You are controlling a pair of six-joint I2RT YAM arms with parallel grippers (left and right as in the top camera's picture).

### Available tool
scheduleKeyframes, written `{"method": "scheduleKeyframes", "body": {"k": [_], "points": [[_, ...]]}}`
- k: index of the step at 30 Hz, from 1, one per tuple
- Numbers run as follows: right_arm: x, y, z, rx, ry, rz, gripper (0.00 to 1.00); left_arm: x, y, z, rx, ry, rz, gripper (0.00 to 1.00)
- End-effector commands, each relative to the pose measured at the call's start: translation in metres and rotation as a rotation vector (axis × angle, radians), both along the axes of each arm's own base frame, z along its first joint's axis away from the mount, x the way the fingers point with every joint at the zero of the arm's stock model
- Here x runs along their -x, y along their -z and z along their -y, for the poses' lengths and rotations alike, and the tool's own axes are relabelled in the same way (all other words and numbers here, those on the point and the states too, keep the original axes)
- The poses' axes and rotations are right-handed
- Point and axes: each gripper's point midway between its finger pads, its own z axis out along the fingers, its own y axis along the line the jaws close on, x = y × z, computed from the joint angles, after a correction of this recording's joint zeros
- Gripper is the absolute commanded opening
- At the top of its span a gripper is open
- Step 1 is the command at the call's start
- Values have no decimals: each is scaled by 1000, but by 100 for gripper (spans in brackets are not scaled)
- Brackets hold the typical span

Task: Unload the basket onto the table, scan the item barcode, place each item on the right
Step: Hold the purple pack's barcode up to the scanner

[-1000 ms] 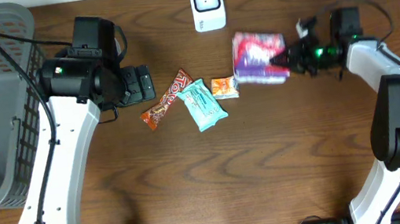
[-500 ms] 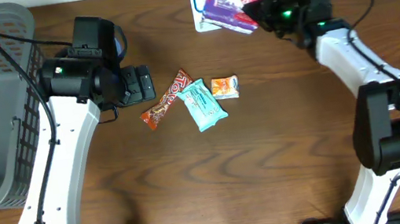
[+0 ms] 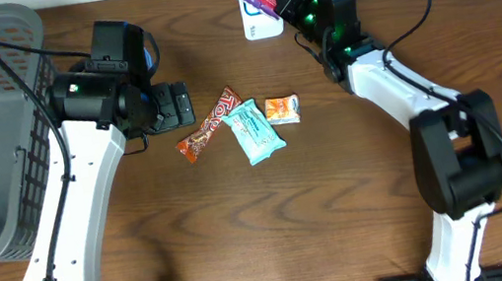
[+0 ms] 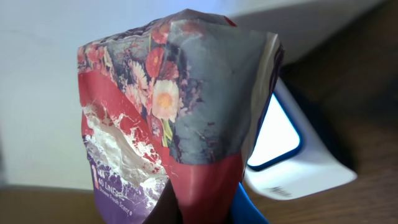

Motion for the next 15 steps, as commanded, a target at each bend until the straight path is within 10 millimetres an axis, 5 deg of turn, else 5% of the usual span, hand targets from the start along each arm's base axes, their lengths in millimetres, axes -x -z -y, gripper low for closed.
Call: {"method": "scheduleKeyframes", "body": {"k": [1, 5, 10, 15], "points": [[-11, 22, 3, -17, 22, -34, 1, 1, 3, -3, -9, -12, -10, 98], [-15, 15, 7, 26, -17, 2, 1, 1, 3, -3, -9, -12, -10, 98], [-21, -22, 10, 17, -109, 80, 1, 1, 3, -3, -9, -12, -10, 98], [-23, -52, 59, 26, -80, 79, 1, 1, 3, -3, -9, -12, -10, 98]]}}
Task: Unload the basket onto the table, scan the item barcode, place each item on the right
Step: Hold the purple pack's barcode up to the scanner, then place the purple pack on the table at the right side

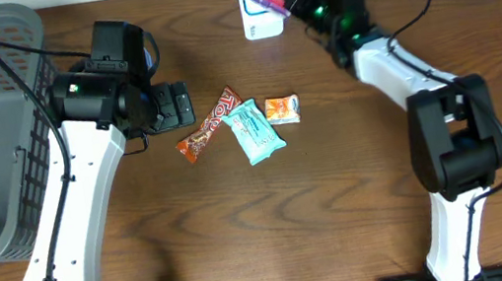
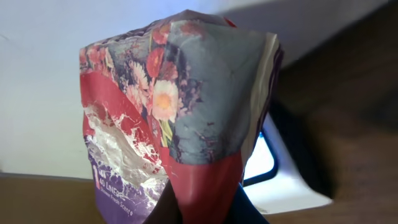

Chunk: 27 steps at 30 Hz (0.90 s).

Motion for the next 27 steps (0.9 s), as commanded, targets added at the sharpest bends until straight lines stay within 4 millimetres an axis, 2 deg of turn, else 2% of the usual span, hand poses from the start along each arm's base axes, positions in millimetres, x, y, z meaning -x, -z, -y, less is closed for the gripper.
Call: {"method": "scheduleKeyframes", "body": {"k": [1, 4, 9, 15, 18, 19, 20, 21, 22, 25, 27], "points": [[1, -58, 49, 36, 18, 80, 1, 1, 3, -3, -9, -12, -10, 98], [13, -49, 107, 183, 90, -6, 1, 1, 3, -3, -9, -12, -10, 98], [64, -13, 239, 413, 323, -290, 1, 1, 3, -3, -9, -12, -10, 98], [112, 16, 327, 512, 332, -442, 1, 1, 3, -3, -9, -12, -10, 98], [128, 27, 354, 525, 355, -489, 6, 1, 3, -3, -9, -12, -10, 98], [133, 29, 362, 530, 366, -502, 16, 1, 3, -3, -9, -12, -10, 98], [137, 31, 368, 528, 380, -516, 47, 1, 3, -3, -9, -12, -10, 98], [140, 33, 373, 524, 389, -526, 83, 1, 3, -3, -9, -12, -10, 98], [144, 34, 378, 519, 397, -539, 99, 1, 3, -3, -9, -12, -10, 98], [154, 38, 386, 506, 409, -570, 99, 1, 3, -3, -9, -12, -10, 98], [158, 41, 384, 494, 400, -588, 99, 1, 3, -3, -9, -12, -10, 98]]}}
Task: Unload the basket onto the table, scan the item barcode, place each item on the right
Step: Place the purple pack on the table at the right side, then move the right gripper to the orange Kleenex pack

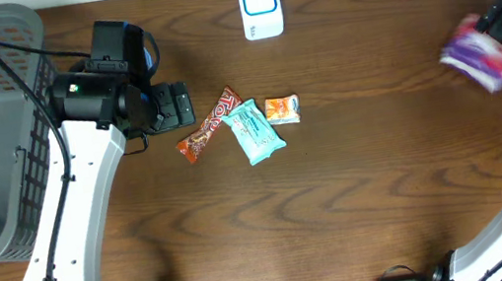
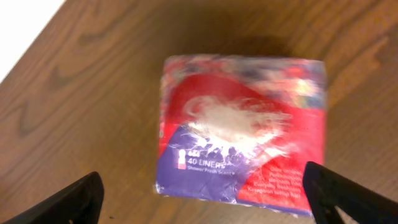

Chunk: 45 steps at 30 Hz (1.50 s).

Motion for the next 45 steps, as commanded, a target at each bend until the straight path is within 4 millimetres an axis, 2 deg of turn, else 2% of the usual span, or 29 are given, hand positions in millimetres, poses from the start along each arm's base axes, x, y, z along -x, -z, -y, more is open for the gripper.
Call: {"method": "scheduleKeyframes", "body": {"k": [1, 4, 8, 11, 18, 21, 25, 32, 38, 41, 45], "points": [[6, 0, 0, -5, -20, -13, 99, 1, 3, -3, -9, -12, -10, 98], [3, -1, -22, -91, -105, 13, 99, 1, 3, -3, -9, -12, -10, 98], [-8, -16, -71, -275, -299, 119, 99, 1, 3, -3, -9, -13, -10, 98], [-9, -24, -103, -368, -382, 141, 99, 1, 3, -3, -9, -12, -10, 98], [14, -23, -206, -480, -703, 50, 99, 1, 3, -3, -9, -12, -10, 98], [26, -17, -250, -469, -838, -11, 99, 1, 3, -3, -9, -12, -10, 98], [38, -6, -297, -410, -924, -114, 99, 1, 3, -3, -9, -12, -10, 98], [55, 12, -355, -369, -747, -300, 99, 1, 3, -3, -9, -12, -10, 98], [62, 15, -401, -321, -711, -313, 99, 1, 3, -3, -9, -12, -10, 98], [67, 17, -417, -266, -740, -309, 99, 1, 3, -3, -9, -12, -10, 98], [73, 20, -423, -195, -752, -318, 99, 1, 3, -3, -9, -12, -10, 98]]}}
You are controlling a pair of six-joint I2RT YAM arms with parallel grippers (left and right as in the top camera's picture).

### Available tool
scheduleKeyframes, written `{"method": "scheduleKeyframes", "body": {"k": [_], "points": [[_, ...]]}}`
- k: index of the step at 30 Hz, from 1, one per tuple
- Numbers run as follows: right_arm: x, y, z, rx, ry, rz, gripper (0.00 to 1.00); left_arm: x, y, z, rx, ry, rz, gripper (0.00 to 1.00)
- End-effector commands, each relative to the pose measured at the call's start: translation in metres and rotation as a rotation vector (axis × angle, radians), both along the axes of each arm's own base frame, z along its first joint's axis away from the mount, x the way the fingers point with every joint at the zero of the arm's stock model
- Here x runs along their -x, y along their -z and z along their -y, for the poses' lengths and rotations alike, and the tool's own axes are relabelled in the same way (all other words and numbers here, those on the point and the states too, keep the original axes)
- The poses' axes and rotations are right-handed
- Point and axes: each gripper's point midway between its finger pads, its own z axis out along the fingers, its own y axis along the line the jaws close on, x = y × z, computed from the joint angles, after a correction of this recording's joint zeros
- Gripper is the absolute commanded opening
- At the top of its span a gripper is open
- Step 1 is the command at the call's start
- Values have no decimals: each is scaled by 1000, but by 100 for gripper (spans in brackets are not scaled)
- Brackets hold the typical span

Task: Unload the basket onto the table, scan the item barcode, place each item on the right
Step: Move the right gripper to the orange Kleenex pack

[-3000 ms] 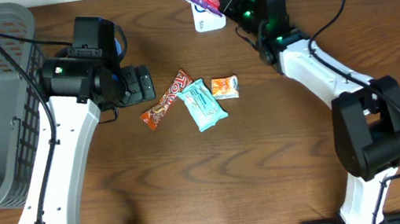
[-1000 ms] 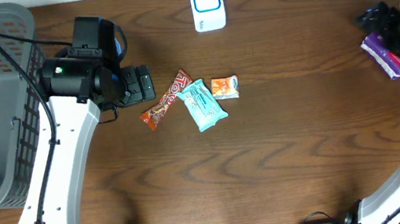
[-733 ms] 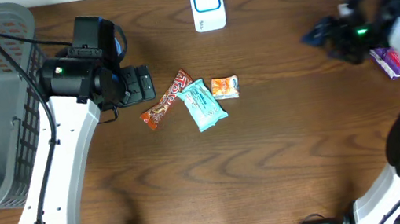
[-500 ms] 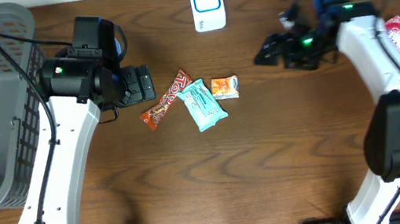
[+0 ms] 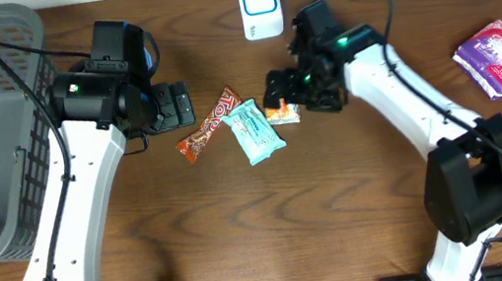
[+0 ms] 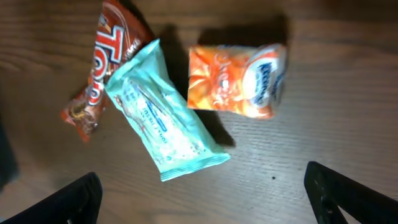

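The white scanner with a blue window (image 5: 260,5) stands at the table's far edge. A purple and red liner pack (image 5: 497,57) lies flat at the right, apart from both arms. My right gripper (image 5: 296,94) hovers open over the snacks in the middle. In the right wrist view its two black fingertips (image 6: 81,198) are spread wide with nothing between them. An orange packet (image 6: 236,81), a teal packet (image 6: 163,124) and a brown candy bar (image 6: 102,68) lie just ahead of them. My left gripper (image 5: 169,106) rests left of the candy bar.
A grey mesh basket fills the left edge of the table. The three snacks lie close together, the teal packet (image 5: 253,131) overlapping the candy bar (image 5: 211,124), with the orange packet (image 5: 282,110) to their right.
My right gripper has moved from the table's right edge, above the liner pack, to above the snacks in the middle. The pack stays on the table at the right. The left arm is unchanged.
My right gripper held the liner pack up in front of the scanner at the first two moments. Then it stood open at the right edge with the pack below it. Now the pack lies there alone and the gripper is open over the three snacks.
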Motion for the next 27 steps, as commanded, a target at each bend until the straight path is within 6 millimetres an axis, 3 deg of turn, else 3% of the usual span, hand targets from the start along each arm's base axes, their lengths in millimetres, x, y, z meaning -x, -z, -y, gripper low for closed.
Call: {"method": "scheduleKeyframes", "body": {"k": [1, 13, 27], "points": [[0, -5, 4, 74, 48, 38, 99, 1, 3, -3, -9, -12, -10, 98], [0, -3, -2, 72, 160, 19, 99, 1, 3, -3, -9, -12, -10, 98], [11, 34, -16, 60, 251, 11, 99, 1, 3, -3, -9, -12, -10, 98]]}}
